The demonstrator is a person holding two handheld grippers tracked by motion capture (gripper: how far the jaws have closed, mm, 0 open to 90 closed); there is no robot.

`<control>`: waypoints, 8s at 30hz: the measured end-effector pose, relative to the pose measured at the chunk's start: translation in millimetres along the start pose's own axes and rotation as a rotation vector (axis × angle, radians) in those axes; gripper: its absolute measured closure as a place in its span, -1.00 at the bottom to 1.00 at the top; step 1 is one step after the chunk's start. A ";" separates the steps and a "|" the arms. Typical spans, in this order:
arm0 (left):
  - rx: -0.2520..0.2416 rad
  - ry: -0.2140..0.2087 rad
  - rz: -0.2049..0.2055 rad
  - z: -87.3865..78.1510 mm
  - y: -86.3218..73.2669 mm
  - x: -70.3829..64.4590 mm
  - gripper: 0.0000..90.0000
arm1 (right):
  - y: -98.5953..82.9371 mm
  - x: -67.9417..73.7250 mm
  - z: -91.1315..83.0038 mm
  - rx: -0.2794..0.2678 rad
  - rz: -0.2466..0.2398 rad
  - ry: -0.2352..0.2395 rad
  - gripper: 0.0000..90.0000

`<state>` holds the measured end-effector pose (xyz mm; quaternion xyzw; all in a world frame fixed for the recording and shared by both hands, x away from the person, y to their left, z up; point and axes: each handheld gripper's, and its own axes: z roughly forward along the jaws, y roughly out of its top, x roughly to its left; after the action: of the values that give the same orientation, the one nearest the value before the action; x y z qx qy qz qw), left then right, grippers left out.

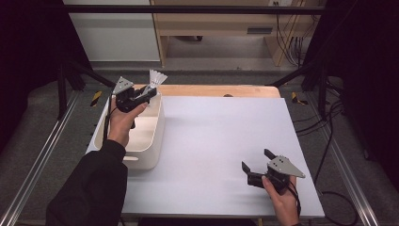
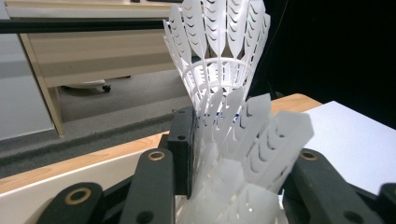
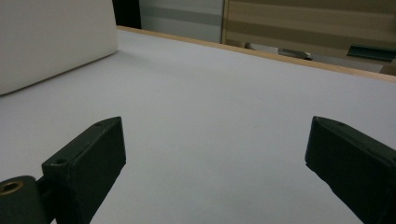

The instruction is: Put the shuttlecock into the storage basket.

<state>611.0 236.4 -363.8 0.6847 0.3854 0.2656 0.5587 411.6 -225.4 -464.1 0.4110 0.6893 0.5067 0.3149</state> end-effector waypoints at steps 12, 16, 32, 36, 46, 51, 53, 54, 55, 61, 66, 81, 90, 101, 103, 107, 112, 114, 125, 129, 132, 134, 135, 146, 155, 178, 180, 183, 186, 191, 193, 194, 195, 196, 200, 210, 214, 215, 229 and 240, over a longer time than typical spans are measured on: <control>0.042 -0.031 0.028 3.9 -4.1 -1.7 0.44 | -0.1 0.1 0.1 0.002 -0.002 0.001 -0.89; 0.048 -0.037 0.027 5.1 -5.1 -1.7 0.44 | -0.2 0.0 0.2 0.002 -0.002 0.001 -0.89; 0.057 -0.003 0.002 2.9 -11.5 4.3 0.44 | -0.8 0.6 0.9 0.007 -0.001 0.000 -0.89; 0.067 0.016 -0.017 1.2 -14.7 8.4 0.44 | -0.8 0.5 1.1 0.007 -0.003 0.000 -0.89; 0.093 -0.004 0.027 3.9 -19.9 6.1 0.44 | -1.4 0.3 1.9 0.010 -0.003 -0.001 -0.89; 0.105 -0.007 0.025 4.8 -21.9 5.9 0.44 | -1.6 0.5 2.2 0.014 -0.003 -0.001 -0.89; 0.109 -0.004 0.026 5.3 -22.4 5.9 0.44 | -1.7 0.6 2.3 0.015 -0.002 0.000 -0.89; 0.115 -0.003 0.026 5.5 -22.7 6.0 0.44 | -1.8 0.7 2.4 0.015 -0.002 0.001 -0.89; 0.116 -0.002 0.027 5.8 -23.0 6.0 0.44 | -1.8 0.7 2.6 0.016 -0.004 0.001 -0.89; 0.149 -0.001 0.031 8.0 -25.8 6.2 0.44 | -2.1 0.7 2.9 0.017 -0.004 0.002 -0.89; 0.161 0.003 0.031 8.8 -26.8 6.6 0.43 | -2.3 0.9 3.2 0.021 -0.001 0.002 -0.89; 0.159 0.006 0.030 9.6 -26.7 6.1 0.43 | -2.3 1.9 3.7 0.021 -0.005 0.008 -0.89; 0.144 0.000 0.020 10.9 -25.9 6.2 0.43 | -2.4 2.2 3.9 0.024 -0.005 0.011 -0.89; 0.135 0.006 0.006 12.4 -25.6 7.7 0.36 | -2.7 2.3 4.3 0.028 -0.005 0.014 -0.89; 0.140 0.019 -0.005 13.3 -26.3 8.5 0.25 | -2.8 2.3 4.3 0.029 -0.006 0.015 -0.89; 0.165 0.061 -0.039 14.9 -28.2 10.8 -0.14 | -3.0 2.7 4.7 0.033 -0.006 0.018 -0.89; 0.159 0.077 -0.069 15.2 -28.3 11.6 -0.50 | -3.1 2.8 4.8 0.034 -0.006 0.021 -0.89; 0.153 0.084 -0.068 14.8 -27.6 11.9 -0.52 | -3.1 2.9 4.9 0.034 -0.006 0.021 -0.89; 0.156 0.093 -0.084 13.9 -27.6 12.8 -0.58 | -3.2 3.0 5.0 0.036 -0.007 0.023 -0.89; 0.157 0.093 -0.091 13.7 -27.6 12.9 -0.59 | -3.2 3.0 5.0 0.036 -0.007 0.023 -0.89; 0.155 0.095 -0.093 13.6 -27.4 13.1 -0.60 | -3.1 2.9 4.9 0.037 -0.008 0.022 -0.89; 0.154 0.096 -0.093 13.4 -27.3 13.2 -0.60 | -3.1 2.9 4.8 0.036 -0.007 0.022 -0.89; 0.154 0.096 -0.093 13.3 -27.3 13.3 -0.61 | -3.1 2.9 4.8 0.036 -0.007 0.022 -0.89; 0.151 0.095 -0.095 12.7 -26.5 12.8 -0.69 | -3.0 3.4 4.8 0.036 -0.009 0.022 -0.89; 0.166 0.109 -0.079 11.3 -25.5 12.3 -0.86 | -3.0 3.4 4.8 0.036 -0.009 0.023 -0.89; 0.176 0.096 -0.014 6.2 -21.1 8.3 -0.90 | -2.7 3.8 4.6 0.033 -0.009 0.026 -0.90; 0.171 0.093 -0.019 5.6 -20.8 8.3 -0.90 | -2.6 4.2 4.8 0.033 -0.009 0.026 -0.90; 0.165 0.092 -0.015 3.8 -20.5 8.4 -0.89 | -2.7 4.5 5.3 0.036 -0.013 0.023 -0.91; 0.157 0.091 -0.024 2.1 -20.6 8.6 -0.89 | -2.8 4.4 5.5 0.035 -0.013 0.025 -0.92; 0.130 0.092 -0.023 -2.2 -17.6 7.2 -0.89 | -3.1 4.4 5.7 0.035 -0.015 0.030 -0.92; 0.103 0.089 -0.026 -4.5 -15.9 6.5 -0.89 | -3.4 4.7 5.6 0.036 -0.015 0.028 -0.92; 0.095 0.086 -0.025 -5.5 -15.3 6.3 -0.89 | -3.6 4.9 5.5 0.037 -0.019 0.028 -0.92; 0.091 0.086 -0.024 -6.3 -14.9 6.2 -0.89 | -3.7 5.2 5.3 0.037 -0.024 0.029 -0.92; 0.086 0.085 -0.024 -7.0 -14.4 6.0 -0.89 | -3.8 5.4 5.1 0.038 -0.026 0.031 -0.92; 0.071 0.083 -0.040 -9.6 -12.6 5.7 -0.89 | -4.3 4.5 3.8 0.037 -0.025 0.031 -0.93; -0.006 0.065 -0.049 -21.5 -2.9 0.8 -0.89 | -5.1 3.4 3.3 0.038 -0.020 0.032 -0.93; -0.019 0.060 -0.046 -26.4 0.1 -0.8 -0.89 | -5.1 3.3 3.4 0.038 -0.020 0.033 -0.93; -0.022 0.063 -0.039 -28.0 1.0 -1.7 -0.89 | -5.1 3.3 3.5 0.038 -0.020 0.034 -0.93; -0.027 0.017 -0.043 -44.6 8.4 -20.0 -0.90 | -4.6 6.1 3.2 0.040 -0.024 0.042 -0.93; -0.022 -0.050 -0.042 -56.0 16.1 -39.0 -0.91 | -4.8 7.1 2.6 0.041 -0.018 0.043 -0.93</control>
<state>548.3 234.3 -332.4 0.6765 0.3827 0.2410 0.5812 409.4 -218.7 -469.6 0.4001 0.7097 0.4985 0.2961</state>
